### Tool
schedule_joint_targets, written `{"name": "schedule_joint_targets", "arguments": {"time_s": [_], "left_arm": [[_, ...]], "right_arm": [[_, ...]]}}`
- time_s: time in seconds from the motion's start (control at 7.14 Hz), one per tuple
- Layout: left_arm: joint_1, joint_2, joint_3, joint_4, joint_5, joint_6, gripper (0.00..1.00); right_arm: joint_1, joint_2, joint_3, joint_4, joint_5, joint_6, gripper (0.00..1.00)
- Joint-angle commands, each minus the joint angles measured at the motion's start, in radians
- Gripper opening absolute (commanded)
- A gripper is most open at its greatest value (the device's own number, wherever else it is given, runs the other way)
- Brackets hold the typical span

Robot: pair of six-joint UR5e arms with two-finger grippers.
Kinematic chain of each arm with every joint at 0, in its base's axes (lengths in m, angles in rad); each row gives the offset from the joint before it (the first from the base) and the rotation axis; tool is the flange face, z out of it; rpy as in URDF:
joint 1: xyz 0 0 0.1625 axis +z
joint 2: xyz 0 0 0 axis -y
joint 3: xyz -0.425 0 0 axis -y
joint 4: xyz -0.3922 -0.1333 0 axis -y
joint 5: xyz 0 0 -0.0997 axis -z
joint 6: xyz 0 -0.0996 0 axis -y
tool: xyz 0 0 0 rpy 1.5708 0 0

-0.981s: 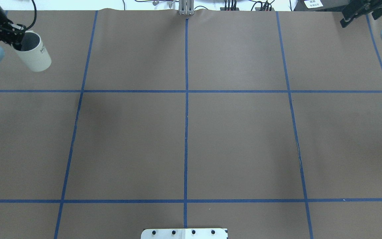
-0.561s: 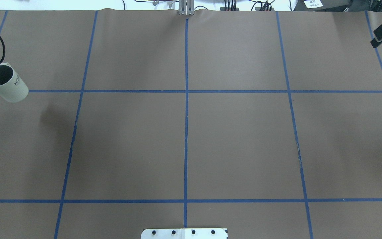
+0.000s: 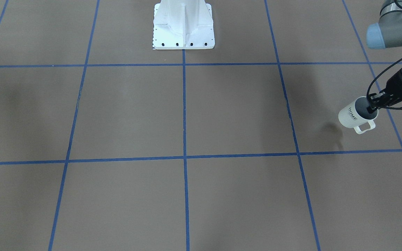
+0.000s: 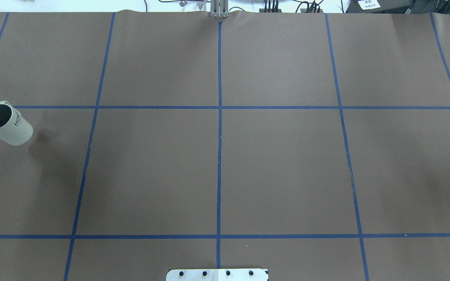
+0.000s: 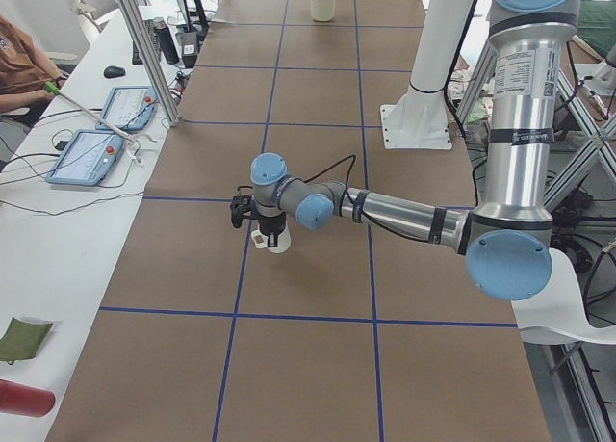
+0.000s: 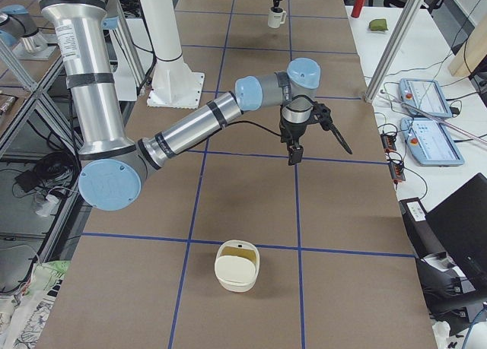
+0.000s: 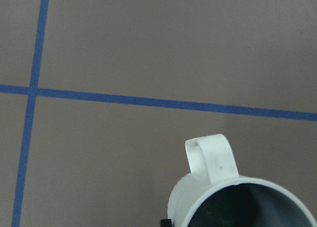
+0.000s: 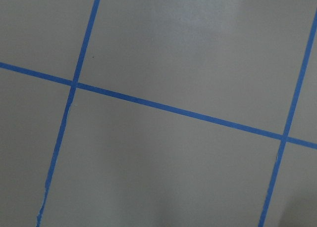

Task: Left arm hands cup to right arm to dump lemon

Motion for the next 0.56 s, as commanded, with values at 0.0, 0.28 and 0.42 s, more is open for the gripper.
{"name": "schedule_joint_targets", "arguments": {"time_s": [0.0,0.28,0.42], "left_arm": [[0.039,0.029,0.000,-0.013,0.003,-0.018,0.00],[0.071,0.036,0.000,-0.012,0.006,-0.016,0.25],[0.074,0.036,0.000,-0.013,0.006,-0.007,0.76]], "right_arm": [[0.001,-0.048,-0.004,0.002,0.003,0.006,1.00],[-0.001,-0.048,-0.013,0.002,-0.003,0.008,1.00],[-0.001,-0.046,-0.015,0.002,-0.008,0.008,1.00]]}}
